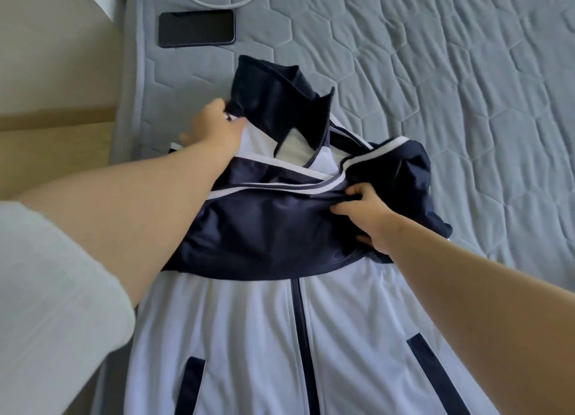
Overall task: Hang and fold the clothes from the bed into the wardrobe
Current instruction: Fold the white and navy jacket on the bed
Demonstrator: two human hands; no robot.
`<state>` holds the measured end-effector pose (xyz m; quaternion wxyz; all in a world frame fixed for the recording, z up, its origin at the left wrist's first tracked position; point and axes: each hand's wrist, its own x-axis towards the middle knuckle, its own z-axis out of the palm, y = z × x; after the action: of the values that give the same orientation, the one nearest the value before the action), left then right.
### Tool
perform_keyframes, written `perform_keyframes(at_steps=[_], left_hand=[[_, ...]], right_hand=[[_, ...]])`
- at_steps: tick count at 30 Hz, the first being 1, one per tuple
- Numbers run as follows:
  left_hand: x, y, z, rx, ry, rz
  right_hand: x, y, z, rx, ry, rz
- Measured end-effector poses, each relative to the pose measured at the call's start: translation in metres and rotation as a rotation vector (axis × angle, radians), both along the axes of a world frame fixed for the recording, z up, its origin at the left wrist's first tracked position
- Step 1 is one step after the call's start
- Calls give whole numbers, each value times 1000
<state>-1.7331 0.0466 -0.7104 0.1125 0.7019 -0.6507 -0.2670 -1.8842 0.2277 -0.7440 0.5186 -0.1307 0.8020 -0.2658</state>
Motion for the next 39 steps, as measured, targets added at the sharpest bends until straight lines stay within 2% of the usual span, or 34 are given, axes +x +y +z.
perform_keyframes(at_steps=[2, 4, 5, 6, 7, 10, 13, 15, 16, 18, 19, 20, 22, 25, 28, 30, 32, 34, 36, 39], left_hand=[[-1, 3, 1, 19, -51, 41], [-13, 15, 8, -133, -174, 9], [-22, 22, 12, -234, -151, -51], [-33, 30, 14, -255, -65, -132], [-44, 38, 17, -176, 42, -199], [-69, 54, 25, 305, 235, -228], [-84, 56, 25, 472, 297, -231], [-89, 59, 27, 512, 466, -110], [-91, 58, 26, 542, 608, 8], [-89, 56, 27, 561, 852, 253], [-87, 56, 27, 539, 897, 292], [-87, 56, 27, 504, 882, 284], [-88, 56, 18, 372, 736, 211], [-100, 62, 11, 208, 524, 172], [-113, 78, 11, -151, 103, 100], [-118, 94, 8, -347, 17, -149], [-119, 110, -2, -325, -46, -491], [-109, 116, -16, -211, -183, -752], [-90, 116, -28, -173, -314, -815], [-62, 122, -32, -326, -360, -695]], right_hand=[[-6, 0, 13, -67, 312, 118], [-14, -3, 31, -176, 663, 130], [-18, -4, 38, -209, 784, 124], [-25, -6, 43, -212, 879, 137], [-32, -8, 48, -167, 948, 191], [-52, -10, 56, 84, 972, 483], [-68, -10, 56, 236, 874, 621], [-76, -8, 53, 218, 755, 575], [-80, -6, 53, 165, 719, 512], [-88, 0, 53, 27, 713, 314], [-93, 2, 54, -32, 727, 191], [-99, 4, 56, -86, 755, 70], [-110, 4, 59, -192, 795, -139], [-122, 5, 56, -298, 671, -373], [-127, 13, 38, -134, 428, -498], [-126, 25, 23, 52, 296, -462], [-127, 40, 12, 138, 297, -347], [-134, 51, 10, 137, 390, -326], [-141, 61, 13, 159, 442, -375], [-134, 73, 21, 227, 631, -276]])
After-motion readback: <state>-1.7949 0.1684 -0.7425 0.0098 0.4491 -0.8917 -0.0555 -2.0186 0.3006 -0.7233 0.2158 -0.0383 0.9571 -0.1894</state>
